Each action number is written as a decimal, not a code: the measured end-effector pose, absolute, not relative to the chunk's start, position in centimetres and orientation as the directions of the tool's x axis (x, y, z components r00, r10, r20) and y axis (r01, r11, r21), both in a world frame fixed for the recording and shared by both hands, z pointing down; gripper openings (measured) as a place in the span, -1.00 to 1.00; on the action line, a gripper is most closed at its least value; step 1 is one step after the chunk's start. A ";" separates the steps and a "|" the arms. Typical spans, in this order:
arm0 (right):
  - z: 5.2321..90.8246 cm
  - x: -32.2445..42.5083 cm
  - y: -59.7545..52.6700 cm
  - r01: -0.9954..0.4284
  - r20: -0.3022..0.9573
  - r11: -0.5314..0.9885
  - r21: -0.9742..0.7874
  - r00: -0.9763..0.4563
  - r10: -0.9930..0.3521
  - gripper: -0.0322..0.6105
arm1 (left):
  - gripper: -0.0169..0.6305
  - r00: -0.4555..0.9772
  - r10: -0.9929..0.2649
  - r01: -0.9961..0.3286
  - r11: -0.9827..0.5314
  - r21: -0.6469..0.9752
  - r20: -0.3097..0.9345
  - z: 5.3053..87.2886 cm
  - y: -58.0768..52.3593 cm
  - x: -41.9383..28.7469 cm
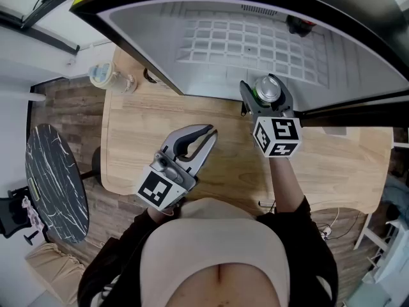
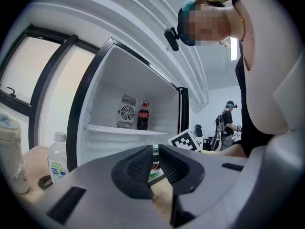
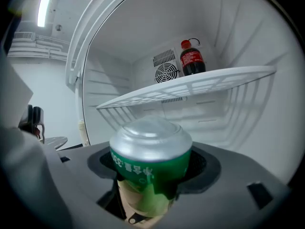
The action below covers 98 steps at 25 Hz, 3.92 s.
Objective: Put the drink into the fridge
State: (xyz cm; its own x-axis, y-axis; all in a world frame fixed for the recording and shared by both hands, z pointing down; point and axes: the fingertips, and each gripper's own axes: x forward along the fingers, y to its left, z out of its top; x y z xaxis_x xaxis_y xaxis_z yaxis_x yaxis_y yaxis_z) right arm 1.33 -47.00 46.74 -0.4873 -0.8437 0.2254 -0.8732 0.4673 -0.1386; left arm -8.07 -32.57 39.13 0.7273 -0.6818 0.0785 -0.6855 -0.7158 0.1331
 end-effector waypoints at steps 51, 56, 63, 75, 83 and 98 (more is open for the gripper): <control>47.8 0.7 -53.3 -0.915 0.169 0.403 0.029 -0.393 -0.904 0.17 | -0.82 0.729 -0.678 -0.684 -0.719 0.125 0.090 39.1 -32.3 -7.6; 47.8 0.7 -53.6 -0.915 0.170 0.402 0.029 -0.392 -0.904 0.17 | -0.82 0.728 -0.680 -0.685 -0.718 0.123 0.091 39.2 -32.3 -7.7; 47.9 0.7 -54.3 -0.919 0.170 0.394 0.028 -0.384 -0.908 0.17 | -0.82 0.729 -0.678 -0.684 -0.719 0.124 0.092 39.3 -32.3 -7.7; 47.9 0.8 -55.2 -0.919 0.161 0.393 0.028 -0.384 -0.909 0.17 | -0.82 0.734 -0.672 -0.679 -0.724 0.123 0.095 39.3 -32.0 -7.4; 47.9 0.8 -55.8 -0.919 0.158 0.394 0.026 -0.386 -0.909 0.17 | -0.82 0.733 -0.674 -0.680 -0.722 0.126 0.093 39.2 -31.9 -7.5; 48.0 1.0 -56.8 -0.927 0.159 0.374 0.020 -0.367 -0.917 0.17 | -0.82 0.726 -0.681 -0.688 -0.715 0.122 0.097 39.2 -31.5 -7.7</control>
